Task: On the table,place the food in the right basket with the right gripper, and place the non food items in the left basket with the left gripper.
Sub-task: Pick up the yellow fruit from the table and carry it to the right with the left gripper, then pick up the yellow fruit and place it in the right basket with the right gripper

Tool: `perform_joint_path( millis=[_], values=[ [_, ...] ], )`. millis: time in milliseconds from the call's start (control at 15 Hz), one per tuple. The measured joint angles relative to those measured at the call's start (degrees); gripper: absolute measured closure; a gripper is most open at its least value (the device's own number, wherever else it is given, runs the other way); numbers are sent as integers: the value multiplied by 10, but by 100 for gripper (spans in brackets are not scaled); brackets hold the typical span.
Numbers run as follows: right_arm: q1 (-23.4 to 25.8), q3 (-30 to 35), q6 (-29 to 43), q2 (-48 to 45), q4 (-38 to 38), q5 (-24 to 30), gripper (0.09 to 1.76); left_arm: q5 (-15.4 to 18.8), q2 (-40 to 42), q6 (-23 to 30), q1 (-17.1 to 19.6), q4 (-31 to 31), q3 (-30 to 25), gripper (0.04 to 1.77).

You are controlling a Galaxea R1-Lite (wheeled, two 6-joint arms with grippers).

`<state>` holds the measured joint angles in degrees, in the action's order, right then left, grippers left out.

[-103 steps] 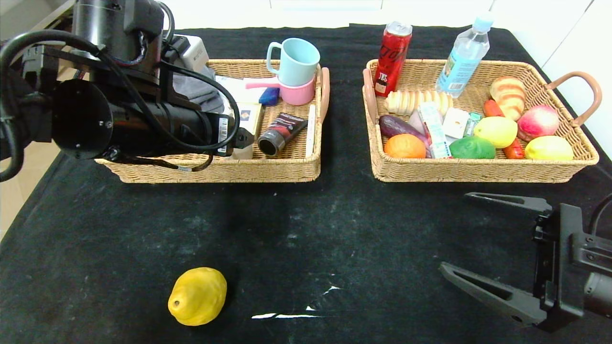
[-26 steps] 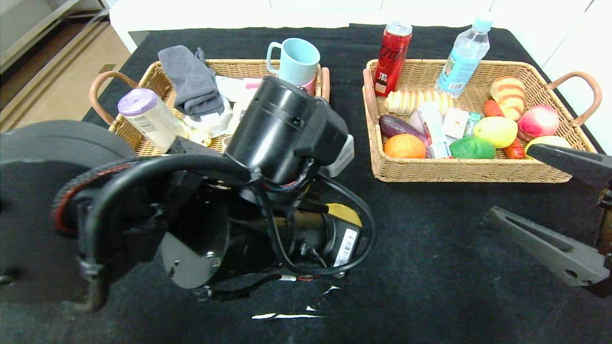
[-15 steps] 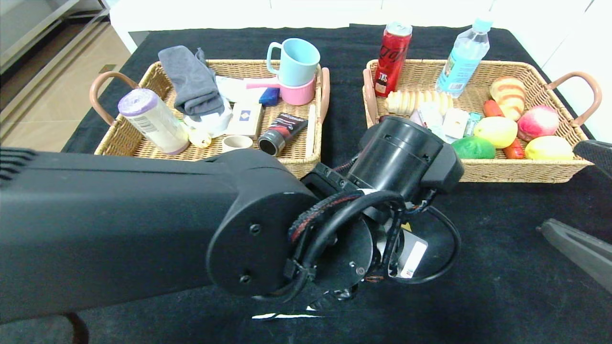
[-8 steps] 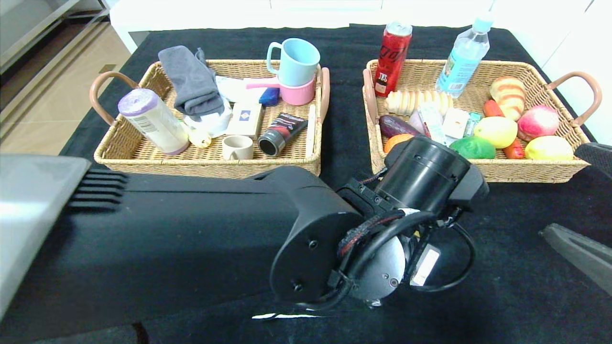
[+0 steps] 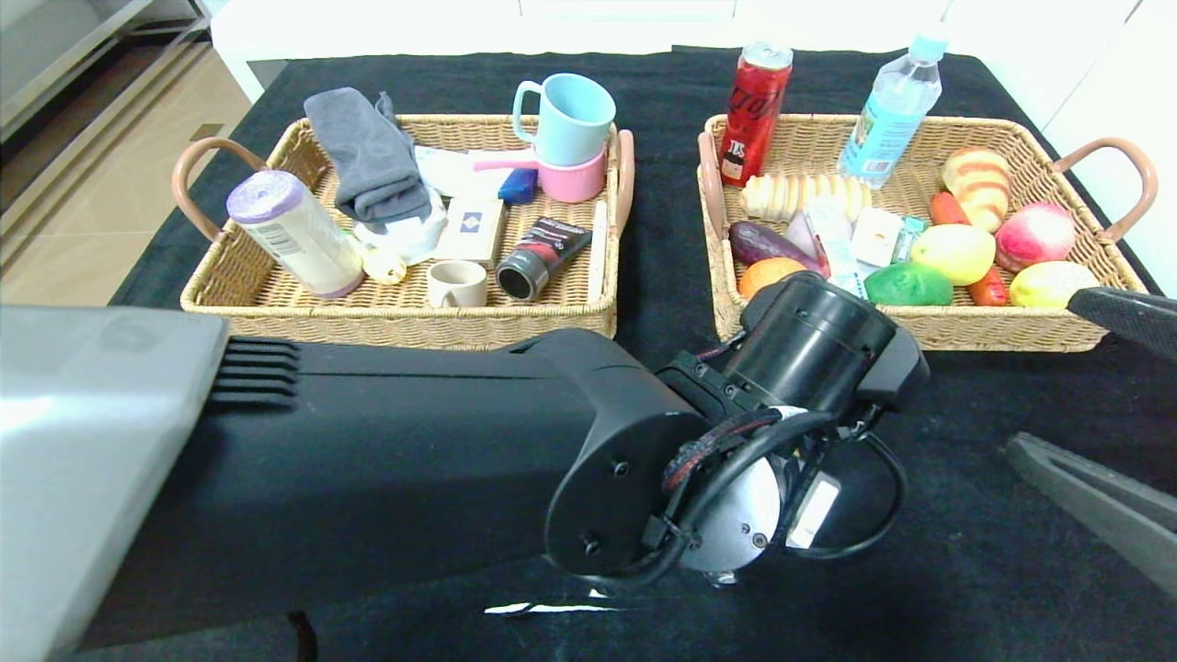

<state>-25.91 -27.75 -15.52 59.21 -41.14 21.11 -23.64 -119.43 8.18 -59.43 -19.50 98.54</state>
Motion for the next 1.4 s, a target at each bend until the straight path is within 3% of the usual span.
perform_joint_path(
  millis=[467,667,1133,1400],
  values=[
    [0,2,0,1,-1,0,14,0,11,1,-1,-1,-8,27],
    [-1,2,0,-3,-1,1,14,3,33,0,-1,-1,-36,22],
    [-1,3,1,2,2,2,14,42,167,-21,2,18,-195,14],
    [0,1,3,6,4,2,14,85,254,-64,19,157,-350,12]
  ],
)
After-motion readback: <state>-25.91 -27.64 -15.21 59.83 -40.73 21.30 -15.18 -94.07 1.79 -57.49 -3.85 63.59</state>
